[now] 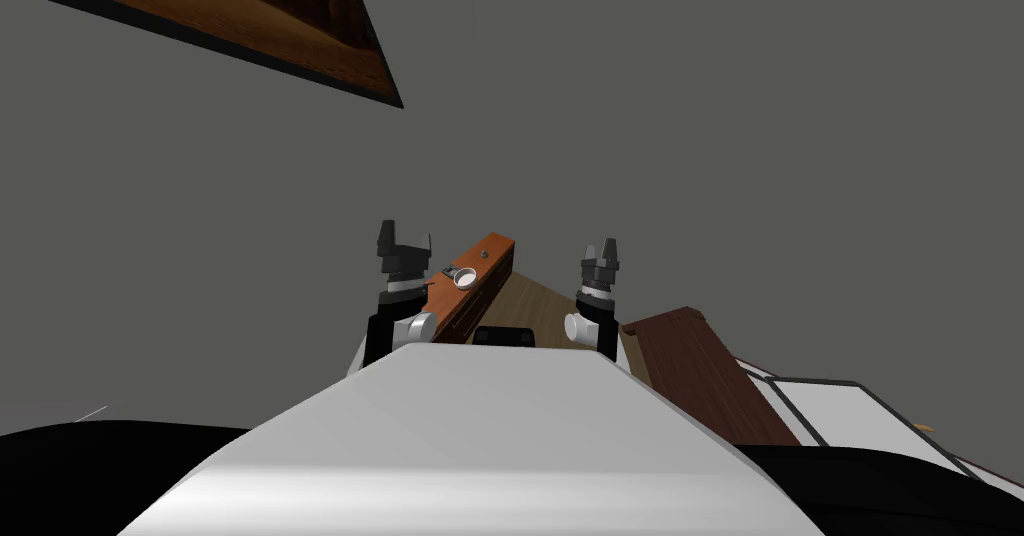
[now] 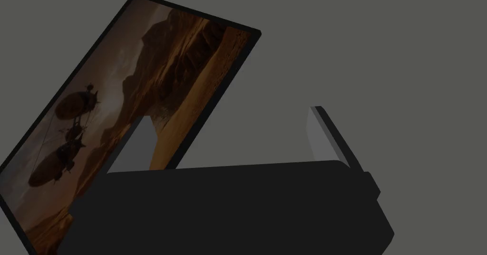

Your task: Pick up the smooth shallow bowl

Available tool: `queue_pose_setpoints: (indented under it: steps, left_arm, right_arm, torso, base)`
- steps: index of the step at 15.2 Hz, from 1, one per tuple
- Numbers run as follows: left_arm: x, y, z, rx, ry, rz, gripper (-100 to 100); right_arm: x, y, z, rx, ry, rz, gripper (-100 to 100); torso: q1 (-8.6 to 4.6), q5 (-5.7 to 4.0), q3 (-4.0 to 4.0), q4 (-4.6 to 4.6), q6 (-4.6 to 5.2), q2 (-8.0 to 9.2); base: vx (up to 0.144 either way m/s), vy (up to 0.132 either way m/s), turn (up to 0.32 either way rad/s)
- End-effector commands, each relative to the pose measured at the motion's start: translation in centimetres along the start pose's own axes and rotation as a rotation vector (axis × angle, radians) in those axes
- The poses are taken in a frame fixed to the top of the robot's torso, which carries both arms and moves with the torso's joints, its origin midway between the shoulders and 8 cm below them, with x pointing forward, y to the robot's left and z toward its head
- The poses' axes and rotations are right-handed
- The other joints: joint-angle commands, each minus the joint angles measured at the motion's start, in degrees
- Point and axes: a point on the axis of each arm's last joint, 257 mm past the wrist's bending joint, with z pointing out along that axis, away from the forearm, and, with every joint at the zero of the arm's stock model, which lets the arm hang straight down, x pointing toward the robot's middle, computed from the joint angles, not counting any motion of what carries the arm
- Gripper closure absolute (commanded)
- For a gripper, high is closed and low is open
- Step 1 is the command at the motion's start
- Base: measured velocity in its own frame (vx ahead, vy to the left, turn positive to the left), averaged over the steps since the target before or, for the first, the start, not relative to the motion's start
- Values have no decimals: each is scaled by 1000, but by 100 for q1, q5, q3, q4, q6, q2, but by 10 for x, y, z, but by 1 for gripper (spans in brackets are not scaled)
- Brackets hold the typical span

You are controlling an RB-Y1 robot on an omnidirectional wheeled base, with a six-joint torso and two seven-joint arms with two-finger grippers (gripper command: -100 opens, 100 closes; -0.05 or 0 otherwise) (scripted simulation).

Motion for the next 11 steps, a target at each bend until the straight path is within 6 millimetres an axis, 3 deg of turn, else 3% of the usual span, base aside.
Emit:
queue_pose_setpoints:
  steps: [1, 7, 10, 11]
  left_arm:
    - [3, 6, 0, -19, 33, 11, -100]
    - [2, 39, -2, -116, 104, 29, -100]
    - [-11, 78, -5, -226, 121, 32, -100]
    - [-11, 78, -5, -226, 121, 32, -100]
  right_arm:
    - [0, 0, 0, 0, 0, 0, 0]
    - [0, 0, 0, 0, 0, 0, 0]
    - [0, 0, 0, 0, 0, 0, 0]
    - [0, 0, 0, 0, 0, 0, 0]
  torso:
    - [0, 0, 0, 0, 0, 0]
    - [0, 0, -7, -3, 1, -12]
    - [0, 0, -9, -4, 0, -16]
    - [-2, 0, -11, -4, 0, -19]
  base:
    - [0, 0, 0]
    - [21, -7, -8]
    - [39, -11, -15]
    - [45, -21, -10]
